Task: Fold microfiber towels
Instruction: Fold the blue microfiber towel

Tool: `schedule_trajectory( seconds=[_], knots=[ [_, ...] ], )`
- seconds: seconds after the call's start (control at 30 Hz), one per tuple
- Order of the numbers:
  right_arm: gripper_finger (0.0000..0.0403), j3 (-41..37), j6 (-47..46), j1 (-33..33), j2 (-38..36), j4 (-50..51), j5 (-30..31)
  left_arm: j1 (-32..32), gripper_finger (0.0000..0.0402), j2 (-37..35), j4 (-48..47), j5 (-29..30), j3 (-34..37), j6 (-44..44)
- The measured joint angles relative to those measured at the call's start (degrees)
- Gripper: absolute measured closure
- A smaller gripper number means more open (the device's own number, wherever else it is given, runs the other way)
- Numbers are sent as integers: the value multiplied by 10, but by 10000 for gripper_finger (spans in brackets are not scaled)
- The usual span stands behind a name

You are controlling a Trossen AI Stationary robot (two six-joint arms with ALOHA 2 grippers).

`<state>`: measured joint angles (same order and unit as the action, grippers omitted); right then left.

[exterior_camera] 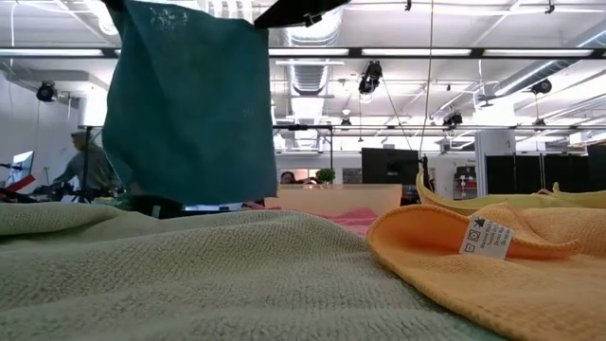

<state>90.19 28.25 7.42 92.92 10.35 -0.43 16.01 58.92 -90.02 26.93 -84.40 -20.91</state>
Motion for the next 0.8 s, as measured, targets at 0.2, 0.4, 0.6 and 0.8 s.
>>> schedule_trajectory(
  seconds=[0.2, 0.4, 0.6, 0.8],
  knots=[
    [395, 0, -1, 1, 0, 0, 0, 0, 402, 49, 0, -104, 13, -26],
    [395, 0, -3, 1, 1, 0, 0, -13, 402, 75, 0, -132, 14, -23],
    [395, 0, -6, 1, 1, 1, 0, -59, 402, 60, 1, -140, 27, 13],
    [395, 0, -6, 1, 1, 1, 0, -145, 402, -7, 0, -140, 74, 36]
  ],
)
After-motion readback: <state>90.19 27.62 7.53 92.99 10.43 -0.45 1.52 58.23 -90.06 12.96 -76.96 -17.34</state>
